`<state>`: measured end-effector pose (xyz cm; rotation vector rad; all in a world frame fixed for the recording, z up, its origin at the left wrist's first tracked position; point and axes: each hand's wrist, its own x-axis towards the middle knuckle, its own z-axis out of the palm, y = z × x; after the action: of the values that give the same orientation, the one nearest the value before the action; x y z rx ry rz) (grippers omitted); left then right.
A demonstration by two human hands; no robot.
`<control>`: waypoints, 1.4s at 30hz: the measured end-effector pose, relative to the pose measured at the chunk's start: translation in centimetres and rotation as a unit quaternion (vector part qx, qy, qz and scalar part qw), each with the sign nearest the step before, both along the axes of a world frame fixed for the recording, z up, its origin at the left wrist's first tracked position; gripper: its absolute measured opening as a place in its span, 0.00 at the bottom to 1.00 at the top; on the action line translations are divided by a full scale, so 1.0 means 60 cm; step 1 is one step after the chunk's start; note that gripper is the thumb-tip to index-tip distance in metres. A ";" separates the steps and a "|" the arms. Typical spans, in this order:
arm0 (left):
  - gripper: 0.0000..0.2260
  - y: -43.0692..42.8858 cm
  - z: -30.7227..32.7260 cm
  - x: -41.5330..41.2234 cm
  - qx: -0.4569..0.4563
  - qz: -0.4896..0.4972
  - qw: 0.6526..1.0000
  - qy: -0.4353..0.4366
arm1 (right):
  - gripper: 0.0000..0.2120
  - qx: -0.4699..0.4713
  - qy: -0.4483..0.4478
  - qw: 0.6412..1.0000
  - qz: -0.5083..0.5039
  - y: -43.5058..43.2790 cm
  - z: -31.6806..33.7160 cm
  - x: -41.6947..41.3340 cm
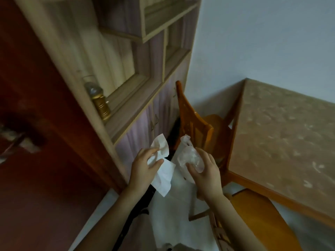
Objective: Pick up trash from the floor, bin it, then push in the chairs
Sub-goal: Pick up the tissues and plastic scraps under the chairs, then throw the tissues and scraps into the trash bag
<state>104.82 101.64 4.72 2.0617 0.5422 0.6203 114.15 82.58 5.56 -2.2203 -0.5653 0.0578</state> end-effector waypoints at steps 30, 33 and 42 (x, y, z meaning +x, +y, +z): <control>0.15 -0.470 -0.011 -0.921 -0.106 0.681 0.723 0.056 | 0.24 0.012 0.050 0.717 0.695 0.042 -0.044 -0.748; 0.15 -0.562 -0.010 -1.027 -0.105 0.712 0.692 0.057 | 0.24 0.008 0.079 0.697 0.712 -0.016 -0.053 -0.856; 0.13 -0.723 -0.025 -1.269 -0.127 0.798 0.584 0.072 | 0.24 -0.029 0.080 0.645 0.759 -0.095 -0.071 -1.101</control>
<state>28.71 58.25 3.23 0.7848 2.4592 1.1875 48.10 76.91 1.32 -1.1182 -2.1382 1.1063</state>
